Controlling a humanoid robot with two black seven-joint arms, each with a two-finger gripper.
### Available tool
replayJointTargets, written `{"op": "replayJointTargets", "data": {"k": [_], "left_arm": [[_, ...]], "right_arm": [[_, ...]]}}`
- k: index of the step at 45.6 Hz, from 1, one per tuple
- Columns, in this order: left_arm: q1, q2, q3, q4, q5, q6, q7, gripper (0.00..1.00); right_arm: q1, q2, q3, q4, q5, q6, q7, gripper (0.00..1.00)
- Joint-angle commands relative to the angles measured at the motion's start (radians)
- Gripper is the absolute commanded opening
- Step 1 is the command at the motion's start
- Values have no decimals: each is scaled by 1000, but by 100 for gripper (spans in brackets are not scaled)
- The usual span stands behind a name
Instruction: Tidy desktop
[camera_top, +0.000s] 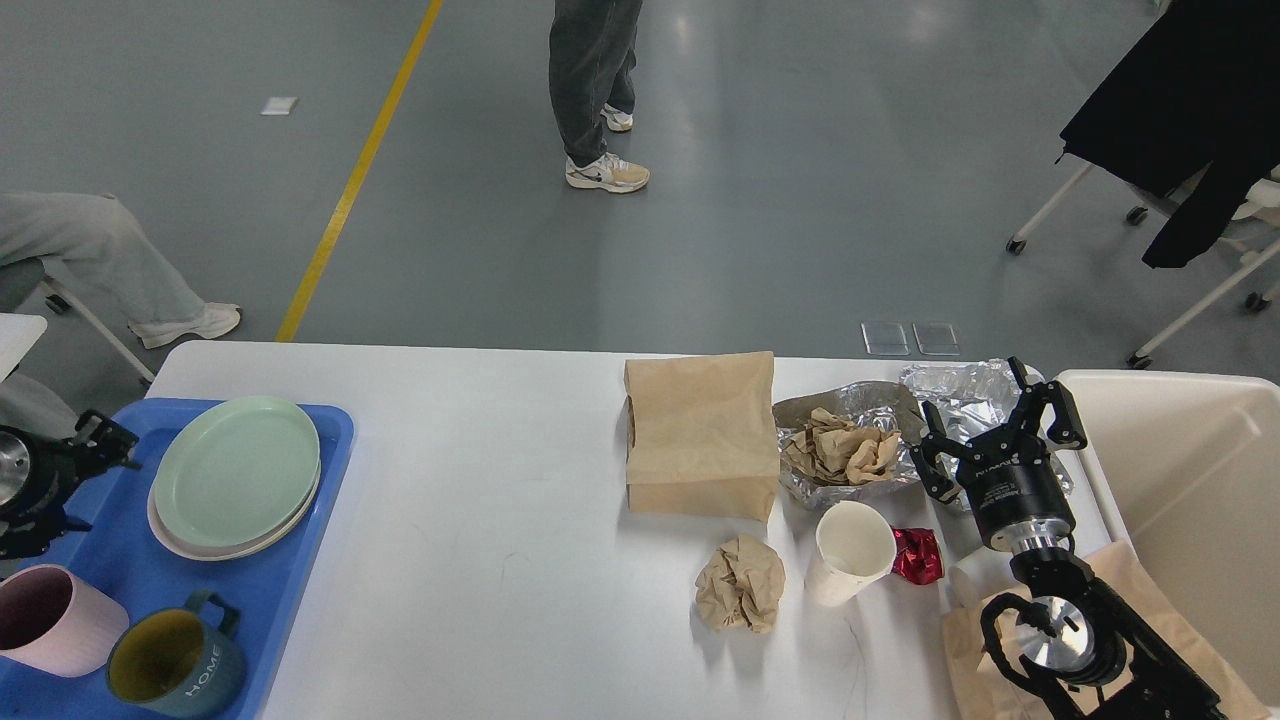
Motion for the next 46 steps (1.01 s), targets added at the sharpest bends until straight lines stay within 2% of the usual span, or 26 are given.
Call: {"op": "replayJointTargets", "data": {"k": [1, 7, 13, 17, 22, 24, 28, 31, 33, 35, 40, 44, 46], "left_arm": [[-67, 34, -84, -3, 5, -1, -16, 96], [-16, 96, -420, 26, 5, 6, -21, 96], [134, 82, -929, 68, 5, 6, -27, 96], [269, 42, -1300, 68, 4, -3, -55, 96], [446, -62, -1698, 57, 10, -7, -116, 96], [499, -102, -1782, 39, 42, -13, -122, 96], [527, -140, -1846, 20, 77, -21, -139, 96], [590, -180, -1930, 4, 80, -30, -183, 96], [659, -214, -1996, -47, 96, -29, -228, 96], [726, -229, -2052, -140, 129, -23, -248, 96], [898, -306, -2221, -346, 287, -17, -262, 96], [958, -415, -2370, -369, 456, -18, -268, 96], [957, -443, -2415, -368, 536, -18, -297, 96]], "right_arm": [[0, 0, 0, 0, 0, 0, 0, 100], [0, 0, 0, 0, 0, 0, 0, 100], [0, 0, 0, 0, 0, 0, 0, 100], [0, 0, 0, 0, 0, 0, 0, 100], [0, 0, 0, 0, 0, 0, 0, 100], [0, 0, 0, 2, 0, 0, 0, 100], [0, 0, 0, 0, 0, 0, 0, 100], [0, 0, 0, 0, 0, 0, 0, 100], [0, 0, 0, 0, 0, 0, 0, 100], [0, 0, 0, 2, 0, 0, 0, 100], [0, 0, 0, 2, 0, 0, 0, 100], [0, 0, 0, 0, 0, 0, 0, 100], [0, 0, 0, 0, 0, 0, 0, 100]]}}
